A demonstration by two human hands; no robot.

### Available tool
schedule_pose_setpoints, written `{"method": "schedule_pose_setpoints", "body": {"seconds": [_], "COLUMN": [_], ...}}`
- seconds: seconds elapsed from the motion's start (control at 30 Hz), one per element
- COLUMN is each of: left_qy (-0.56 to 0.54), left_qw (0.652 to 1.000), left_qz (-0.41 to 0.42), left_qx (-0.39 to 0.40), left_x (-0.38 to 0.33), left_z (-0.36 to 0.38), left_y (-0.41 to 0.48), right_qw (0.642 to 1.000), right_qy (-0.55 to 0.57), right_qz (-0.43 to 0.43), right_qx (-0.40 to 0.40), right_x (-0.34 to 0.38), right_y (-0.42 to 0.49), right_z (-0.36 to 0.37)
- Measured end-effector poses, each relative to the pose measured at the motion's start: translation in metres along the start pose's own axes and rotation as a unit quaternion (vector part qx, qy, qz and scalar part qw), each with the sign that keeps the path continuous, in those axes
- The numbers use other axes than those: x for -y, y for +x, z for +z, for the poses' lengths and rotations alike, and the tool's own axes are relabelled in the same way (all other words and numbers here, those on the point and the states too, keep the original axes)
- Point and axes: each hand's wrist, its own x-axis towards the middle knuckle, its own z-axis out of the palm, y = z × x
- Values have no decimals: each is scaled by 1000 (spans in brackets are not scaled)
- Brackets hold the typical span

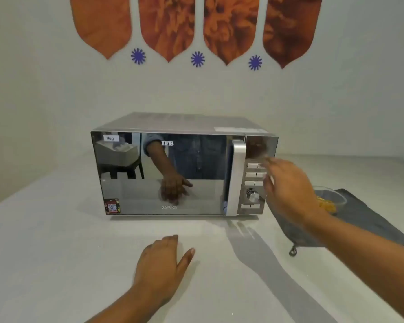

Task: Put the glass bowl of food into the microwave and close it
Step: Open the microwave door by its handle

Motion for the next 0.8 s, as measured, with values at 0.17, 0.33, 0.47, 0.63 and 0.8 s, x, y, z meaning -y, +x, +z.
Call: {"method": "schedule_pose_setpoints", "body": {"seconds": [0.17, 0.33, 0.47, 0.63, 0.8], "left_qy": [-182, -288, -413, -430, -393], "left_qw": [979, 947, 881, 840, 842], "left_qz": [-20, -9, -126, -209, -234], "left_qx": [-88, -142, -195, -255, -287], "left_x": [-85, -162, -203, -212, -211], "left_z": [-24, -45, -32, -14, -16], "left_y": [50, 119, 153, 168, 164], "right_qw": [999, 999, 998, 996, 996], "right_qy": [27, 41, 53, 51, 39], "right_qz": [11, -18, -37, -68, -78], "right_qx": [33, 25, 12, 8, 15], "right_x": [-47, -66, -72, -77, -79], "right_y": [75, 78, 79, 80, 79], "right_z": [-3, 15, 23, 22, 25]}}
